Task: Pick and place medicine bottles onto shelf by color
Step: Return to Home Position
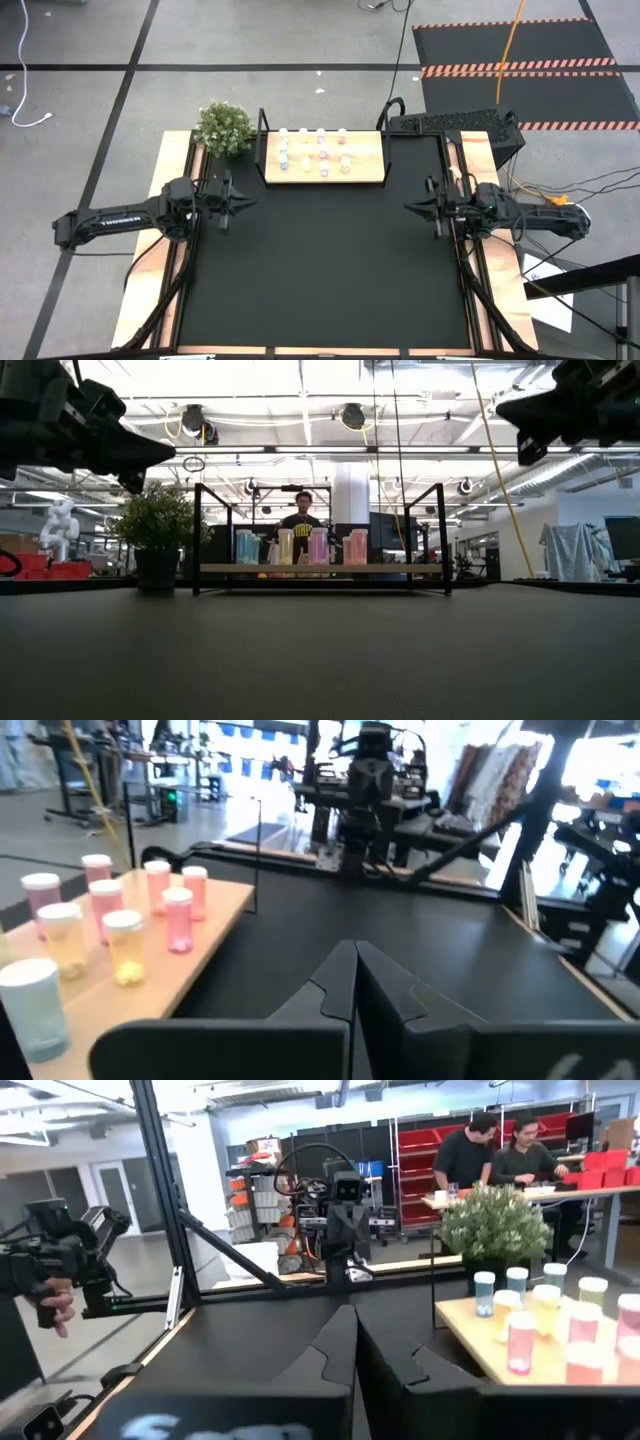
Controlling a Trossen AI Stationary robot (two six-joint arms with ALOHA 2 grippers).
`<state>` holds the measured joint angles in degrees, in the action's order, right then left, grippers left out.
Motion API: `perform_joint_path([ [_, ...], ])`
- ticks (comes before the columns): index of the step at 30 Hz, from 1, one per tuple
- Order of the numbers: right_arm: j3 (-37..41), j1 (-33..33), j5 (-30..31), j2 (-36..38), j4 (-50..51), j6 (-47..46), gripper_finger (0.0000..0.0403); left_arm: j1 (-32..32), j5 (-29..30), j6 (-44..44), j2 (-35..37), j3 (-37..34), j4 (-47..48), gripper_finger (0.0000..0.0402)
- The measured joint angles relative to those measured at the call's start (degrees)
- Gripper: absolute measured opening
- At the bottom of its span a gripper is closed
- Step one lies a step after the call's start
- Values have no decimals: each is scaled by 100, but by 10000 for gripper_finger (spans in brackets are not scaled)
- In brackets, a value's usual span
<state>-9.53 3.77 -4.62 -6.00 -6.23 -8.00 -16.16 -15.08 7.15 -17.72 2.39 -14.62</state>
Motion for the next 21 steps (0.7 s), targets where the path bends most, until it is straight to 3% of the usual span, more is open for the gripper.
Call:
perform_joint_path([
  [14, 571, 4, 181, 0, -452, -28, 0, 0, -606, -659, 67, 0, 735, 13],
  [21, 661, 4, 310, 0, -1243, 321, 0, 0, -684, -749, 92, 0, 1023, 6],
])
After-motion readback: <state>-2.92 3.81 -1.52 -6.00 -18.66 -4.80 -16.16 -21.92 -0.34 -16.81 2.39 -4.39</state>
